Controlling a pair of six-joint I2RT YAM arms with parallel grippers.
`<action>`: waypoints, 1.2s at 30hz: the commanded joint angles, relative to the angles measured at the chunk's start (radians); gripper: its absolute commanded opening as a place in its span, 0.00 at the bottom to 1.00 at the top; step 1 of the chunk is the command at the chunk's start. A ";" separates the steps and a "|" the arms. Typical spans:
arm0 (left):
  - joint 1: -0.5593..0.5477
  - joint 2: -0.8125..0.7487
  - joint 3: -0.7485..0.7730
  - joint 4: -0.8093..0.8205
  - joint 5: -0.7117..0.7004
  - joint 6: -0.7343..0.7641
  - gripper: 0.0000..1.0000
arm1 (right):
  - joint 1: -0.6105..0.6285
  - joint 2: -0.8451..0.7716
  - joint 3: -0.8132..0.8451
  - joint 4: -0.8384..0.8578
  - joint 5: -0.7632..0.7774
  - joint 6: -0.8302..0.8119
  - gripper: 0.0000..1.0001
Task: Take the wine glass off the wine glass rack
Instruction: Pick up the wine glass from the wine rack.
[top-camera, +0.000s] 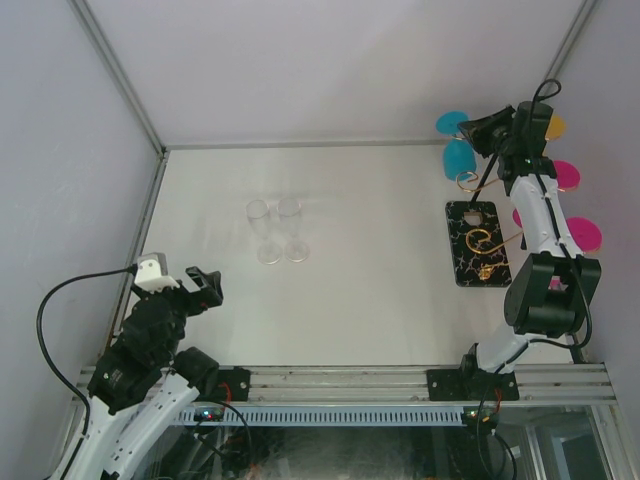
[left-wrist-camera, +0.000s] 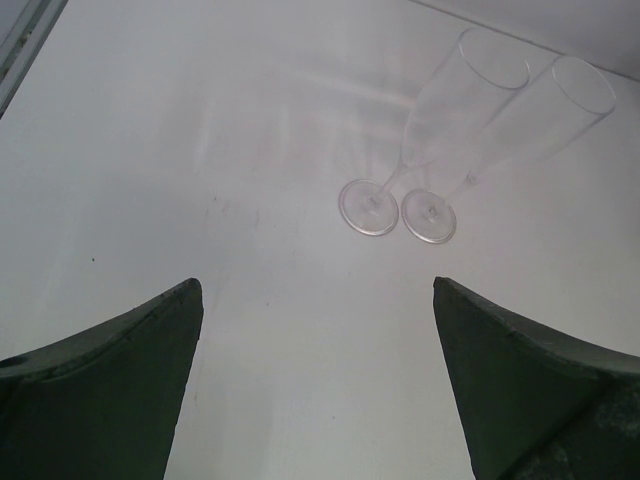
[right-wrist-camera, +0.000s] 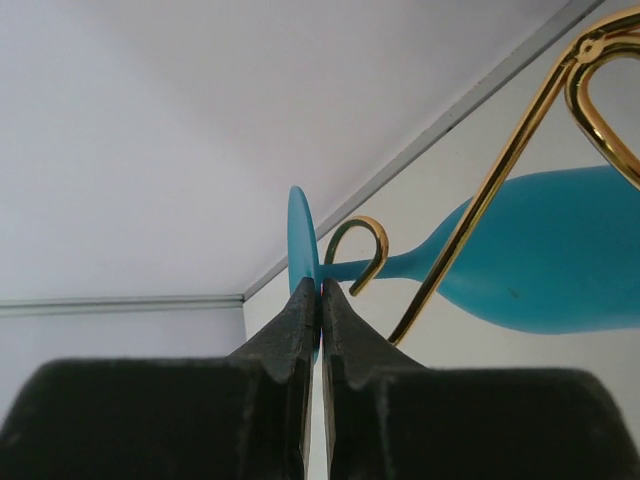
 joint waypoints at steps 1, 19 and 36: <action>0.006 0.016 -0.017 0.027 0.007 -0.011 1.00 | -0.007 -0.066 -0.010 0.102 -0.031 0.057 0.00; 0.006 0.018 -0.020 0.030 0.012 -0.011 1.00 | -0.021 -0.119 -0.062 0.126 -0.090 0.066 0.00; 0.006 0.019 -0.022 0.034 0.020 -0.008 1.00 | -0.033 -0.153 -0.076 0.062 -0.154 0.013 0.00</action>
